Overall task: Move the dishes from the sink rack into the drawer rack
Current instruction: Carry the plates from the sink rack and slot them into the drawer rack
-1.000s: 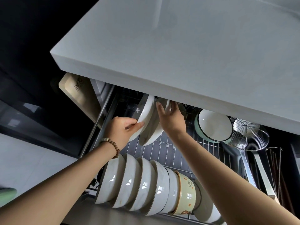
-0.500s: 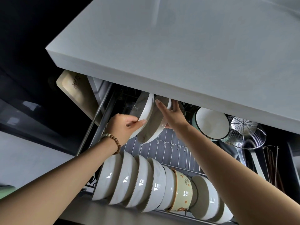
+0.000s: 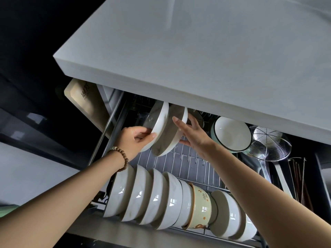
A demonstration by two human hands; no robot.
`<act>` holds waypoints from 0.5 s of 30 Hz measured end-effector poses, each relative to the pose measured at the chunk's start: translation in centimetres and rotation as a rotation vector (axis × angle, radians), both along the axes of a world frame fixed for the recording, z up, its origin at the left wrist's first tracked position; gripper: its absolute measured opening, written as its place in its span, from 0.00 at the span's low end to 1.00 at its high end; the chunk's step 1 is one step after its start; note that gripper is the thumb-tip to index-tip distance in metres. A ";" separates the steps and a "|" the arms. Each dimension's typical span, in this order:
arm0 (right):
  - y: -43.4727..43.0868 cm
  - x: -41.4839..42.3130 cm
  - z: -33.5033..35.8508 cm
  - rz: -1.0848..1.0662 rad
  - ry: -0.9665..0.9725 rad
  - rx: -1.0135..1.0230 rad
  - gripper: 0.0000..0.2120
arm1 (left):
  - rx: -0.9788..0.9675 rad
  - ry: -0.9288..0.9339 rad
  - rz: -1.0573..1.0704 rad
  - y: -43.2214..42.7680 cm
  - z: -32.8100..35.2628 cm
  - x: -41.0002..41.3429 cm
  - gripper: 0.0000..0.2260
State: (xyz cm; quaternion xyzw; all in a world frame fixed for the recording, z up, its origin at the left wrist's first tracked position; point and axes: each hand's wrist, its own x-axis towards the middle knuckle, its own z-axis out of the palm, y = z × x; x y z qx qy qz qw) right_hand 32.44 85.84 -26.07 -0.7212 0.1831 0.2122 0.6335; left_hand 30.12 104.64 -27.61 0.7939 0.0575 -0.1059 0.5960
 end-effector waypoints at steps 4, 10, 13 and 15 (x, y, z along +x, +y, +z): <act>-0.4 -0.6 0.1 -0.006 0.000 0.001 0.39 | 0.015 0.000 0.005 0.3 0.4 -0.5 0.09; -1.8 -2.9 0.9 0.025 0.013 -0.018 0.41 | 0.091 0.025 0.010 -0.1 1.8 -1.6 0.23; -2.5 -4.4 2.3 0.029 0.002 -0.042 0.40 | 0.100 0.029 -0.016 -0.5 3.3 -2.0 0.24; -3.1 -5.7 3.7 0.039 -0.002 -0.049 0.40 | 0.091 0.025 -0.037 -0.7 4.8 -2.6 0.24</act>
